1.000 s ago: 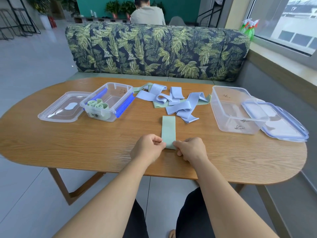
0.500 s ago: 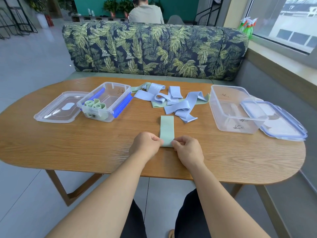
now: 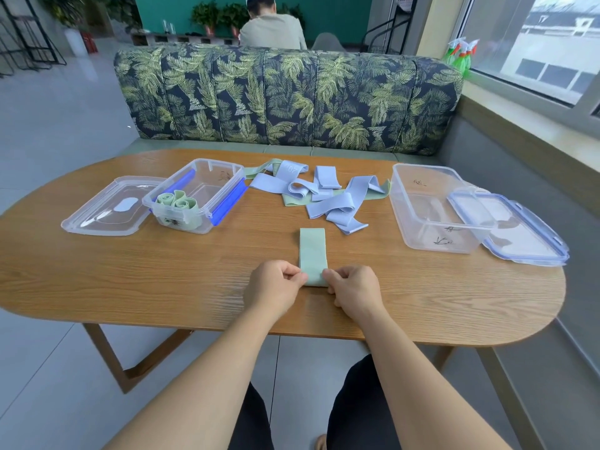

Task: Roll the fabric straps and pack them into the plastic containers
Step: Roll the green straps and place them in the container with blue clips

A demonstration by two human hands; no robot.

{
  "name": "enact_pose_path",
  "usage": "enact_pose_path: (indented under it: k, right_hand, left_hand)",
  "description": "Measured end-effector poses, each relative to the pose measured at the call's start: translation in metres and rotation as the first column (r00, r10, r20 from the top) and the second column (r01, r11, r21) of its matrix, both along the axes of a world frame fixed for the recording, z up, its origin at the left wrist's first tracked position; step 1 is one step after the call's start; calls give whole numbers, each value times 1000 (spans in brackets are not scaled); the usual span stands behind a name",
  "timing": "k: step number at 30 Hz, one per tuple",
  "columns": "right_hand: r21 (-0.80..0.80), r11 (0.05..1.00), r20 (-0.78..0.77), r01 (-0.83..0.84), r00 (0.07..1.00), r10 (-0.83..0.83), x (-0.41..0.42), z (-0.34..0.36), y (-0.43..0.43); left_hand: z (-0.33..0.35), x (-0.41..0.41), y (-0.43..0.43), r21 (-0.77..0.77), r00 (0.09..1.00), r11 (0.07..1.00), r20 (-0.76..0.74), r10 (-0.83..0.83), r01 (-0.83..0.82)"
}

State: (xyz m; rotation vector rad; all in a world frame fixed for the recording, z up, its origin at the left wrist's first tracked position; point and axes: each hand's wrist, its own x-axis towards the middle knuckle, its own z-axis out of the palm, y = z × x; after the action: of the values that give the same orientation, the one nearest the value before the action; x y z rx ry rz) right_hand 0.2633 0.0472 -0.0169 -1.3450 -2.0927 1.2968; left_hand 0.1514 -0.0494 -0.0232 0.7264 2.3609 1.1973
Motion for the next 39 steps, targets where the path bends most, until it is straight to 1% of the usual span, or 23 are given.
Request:
enact_pose_path:
  k: [9, 11, 13, 14, 16, 17, 27, 29, 34, 39]
  right_hand:
    - [-22, 996, -36, -81, 996, 80, 28, -2, -21]
    - [-10, 997, -34, -80, 996, 80, 30, -3, -23]
    - [4, 997, -31, -78, 996, 78, 31, -3, -24]
    - [9, 997, -29, -78, 996, 79, 31, -3, -24]
    - [13, 996, -27, -85, 996, 85, 31, -2, -25]
    - [12, 996, -25, -88, 996, 89, 31, -1, -25]
    - [-30, 997, -17, -69, 998, 69, 26, 4, -21]
    - [-22, 997, -15, -71, 997, 71, 26, 3, -21]
    - [-2, 997, -8, -73, 997, 73, 27, 2, -20]
    - [-4, 998, -28, -59, 998, 59, 28, 1, -20]
  left_hand:
    - [3, 22, -24, -40, 1000, 999, 1, -9, 9]
    - [6, 25, -26, -52, 999, 998, -22, -29, 28]
    - [9, 28, -28, -108, 990, 990, -103, -100, 88]
    - [11, 30, -28, -163, 972, 976, -164, -169, 142]
    - [13, 32, -31, -292, 907, 924, -266, -325, 245]
    - [13, 32, -32, -332, 883, 903, -286, -373, 274]
    - [24, 26, -31, -486, 834, 845, -355, -422, 222]
    - [26, 24, -30, -488, 824, 845, -370, -429, 220]
    - [22, 19, -34, -446, 777, 843, -398, -488, 301]
    - [19, 17, -34, -418, 790, 852, -383, -479, 314]
